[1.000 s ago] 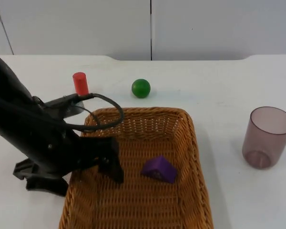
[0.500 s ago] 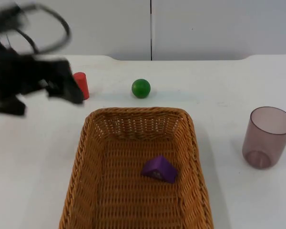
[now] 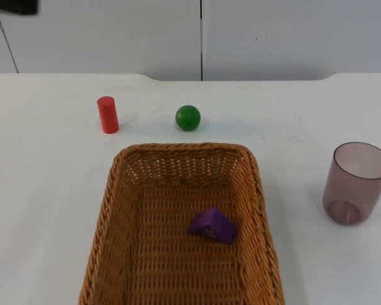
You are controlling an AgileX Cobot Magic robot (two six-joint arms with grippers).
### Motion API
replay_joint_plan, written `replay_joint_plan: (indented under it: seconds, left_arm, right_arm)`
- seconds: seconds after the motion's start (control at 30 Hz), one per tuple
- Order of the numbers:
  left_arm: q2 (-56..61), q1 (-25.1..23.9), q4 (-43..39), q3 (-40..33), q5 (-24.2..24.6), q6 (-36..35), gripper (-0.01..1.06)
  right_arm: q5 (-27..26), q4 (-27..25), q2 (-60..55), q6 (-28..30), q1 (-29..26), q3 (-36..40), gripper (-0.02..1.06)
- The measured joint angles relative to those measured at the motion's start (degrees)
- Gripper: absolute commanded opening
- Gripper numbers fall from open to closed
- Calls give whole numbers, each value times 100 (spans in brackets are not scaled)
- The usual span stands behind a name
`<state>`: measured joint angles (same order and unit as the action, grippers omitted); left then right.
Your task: Pick up the basket with the left hand and place the triangular block into the basket with the right hand.
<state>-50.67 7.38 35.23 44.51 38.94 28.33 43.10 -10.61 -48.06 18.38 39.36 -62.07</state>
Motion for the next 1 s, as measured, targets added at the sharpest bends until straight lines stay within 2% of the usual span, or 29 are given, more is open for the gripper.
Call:
replay_joint_plan:
  seconds: [0.3, 0.67, 0.77, 1.0]
  left_arm:
    - [1416, 0, -499, 0, 502, -355, 105]
    - [2878, 0, -1658, -194, 1026, -1413, 105]
    - [3395, 0, -1873, -534, 1182, -1634, 105]
    - [4263, 0, -1921, -1107, 1317, -1812, 105]
  right_arm:
    - [-252, 0, 1003, -20, 0, 739, 83]
    - [-279, 0, 2291, -321, 0, 1937, 83]
    - [-171, 0, 2707, -479, 0, 2347, 83]
    - [206, 12, 3463, -612, 0, 2734, 83]
